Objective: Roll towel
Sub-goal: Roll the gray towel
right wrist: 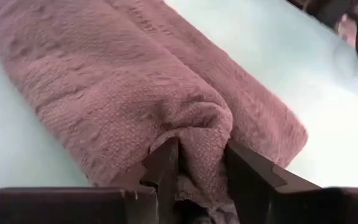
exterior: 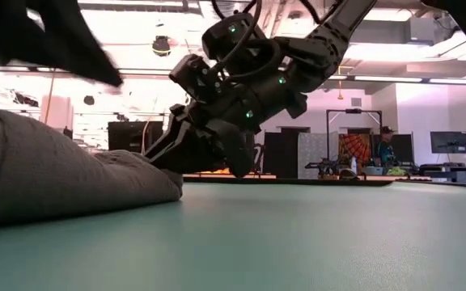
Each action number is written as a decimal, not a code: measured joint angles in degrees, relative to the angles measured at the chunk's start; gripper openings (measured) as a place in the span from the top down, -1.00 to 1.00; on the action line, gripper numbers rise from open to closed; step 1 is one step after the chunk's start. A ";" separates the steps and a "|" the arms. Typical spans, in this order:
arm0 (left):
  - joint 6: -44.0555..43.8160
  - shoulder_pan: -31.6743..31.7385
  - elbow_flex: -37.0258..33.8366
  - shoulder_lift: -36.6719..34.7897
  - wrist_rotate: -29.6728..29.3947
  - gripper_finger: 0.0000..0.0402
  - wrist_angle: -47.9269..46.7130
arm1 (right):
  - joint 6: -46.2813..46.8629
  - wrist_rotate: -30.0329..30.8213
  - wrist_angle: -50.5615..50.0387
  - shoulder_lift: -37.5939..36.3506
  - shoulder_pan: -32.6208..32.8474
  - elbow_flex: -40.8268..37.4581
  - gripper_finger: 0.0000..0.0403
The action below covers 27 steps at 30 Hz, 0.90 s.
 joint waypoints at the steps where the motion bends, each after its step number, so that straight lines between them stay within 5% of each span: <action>1: -2.81 -0.80 1.61 0.04 -2.08 1.00 -1.57 | 0.96 0.00 -0.18 0.06 -0.14 0.00 0.23; 6: -24.55 -5.12 8.42 -0.06 -9.93 1.00 -16.48 | 4.48 0.14 -2.02 -0.17 -0.14 0.00 0.23; 9: -47.54 -6.81 8.88 -0.09 -2.71 1.00 -23.82 | 6.45 1.08 -2.84 -0.23 0.17 0.00 0.23; 12: -63.76 -7.29 5.94 0.06 12.02 1.00 -26.25 | 9.69 4.05 -3.35 -0.30 0.74 0.00 0.23; 15: -67.44 -8.12 2.86 2.59 19.98 1.00 -26.23 | 11.40 5.22 -3.99 -0.32 1.66 0.00 0.23; 27: -63.85 -11.57 -1.26 11.28 15.43 1.00 -27.29 | 15.93 10.28 -4.50 -0.49 4.94 -0.08 0.23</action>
